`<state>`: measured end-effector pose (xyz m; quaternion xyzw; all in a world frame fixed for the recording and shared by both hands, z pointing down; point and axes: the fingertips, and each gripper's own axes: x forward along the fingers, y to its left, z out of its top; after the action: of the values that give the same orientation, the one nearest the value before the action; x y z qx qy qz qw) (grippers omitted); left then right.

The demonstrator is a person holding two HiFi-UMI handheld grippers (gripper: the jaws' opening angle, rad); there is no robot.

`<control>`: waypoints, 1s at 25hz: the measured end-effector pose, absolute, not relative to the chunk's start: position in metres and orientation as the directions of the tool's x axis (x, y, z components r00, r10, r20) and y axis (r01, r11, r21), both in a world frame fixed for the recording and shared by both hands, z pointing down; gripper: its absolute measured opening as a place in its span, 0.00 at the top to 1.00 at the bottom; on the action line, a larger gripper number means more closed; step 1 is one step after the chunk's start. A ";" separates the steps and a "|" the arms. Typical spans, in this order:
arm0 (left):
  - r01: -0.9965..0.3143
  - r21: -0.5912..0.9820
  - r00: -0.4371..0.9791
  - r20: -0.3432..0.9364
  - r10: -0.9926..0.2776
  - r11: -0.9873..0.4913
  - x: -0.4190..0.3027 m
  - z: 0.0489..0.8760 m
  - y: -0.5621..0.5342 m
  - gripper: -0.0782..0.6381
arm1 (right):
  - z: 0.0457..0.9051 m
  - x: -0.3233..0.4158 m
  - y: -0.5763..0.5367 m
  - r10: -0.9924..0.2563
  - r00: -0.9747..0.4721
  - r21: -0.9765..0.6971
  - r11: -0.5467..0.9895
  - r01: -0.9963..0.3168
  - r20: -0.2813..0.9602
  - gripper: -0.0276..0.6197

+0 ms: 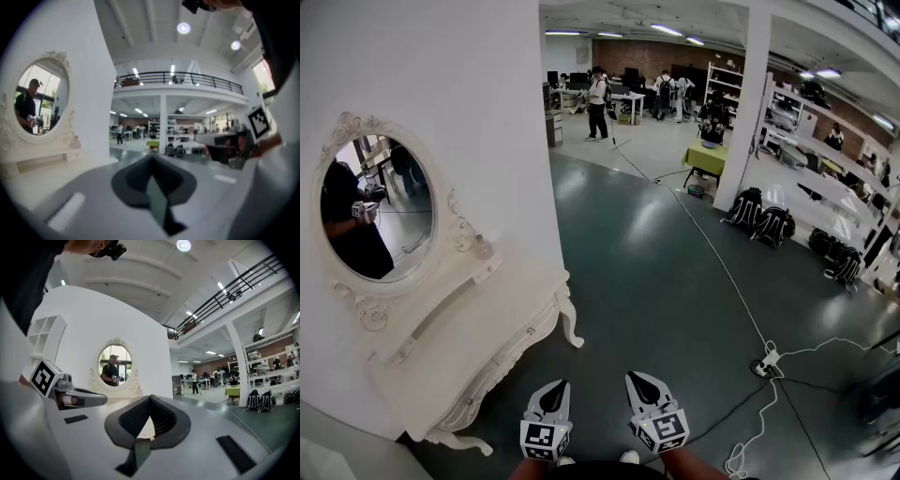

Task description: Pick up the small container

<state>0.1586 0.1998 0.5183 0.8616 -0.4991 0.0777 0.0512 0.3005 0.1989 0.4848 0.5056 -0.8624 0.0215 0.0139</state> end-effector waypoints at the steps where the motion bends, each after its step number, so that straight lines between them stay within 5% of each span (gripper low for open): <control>1: -0.868 0.011 0.490 0.180 -0.853 -0.496 0.154 0.517 0.201 0.88 | 0.485 0.294 0.200 -0.870 -0.491 -0.022 0.490 -0.871 0.047 0.95; 25: -0.872 0.129 0.490 0.220 -0.844 -0.472 0.074 0.547 0.213 0.88 | 0.500 0.216 0.213 -0.868 -0.492 -0.043 0.490 -0.871 0.067 0.95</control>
<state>0.0742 0.2127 0.5471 0.8557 -0.5012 0.0631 0.1122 0.2163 0.2126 0.5005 0.5039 -0.8629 0.0355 0.0183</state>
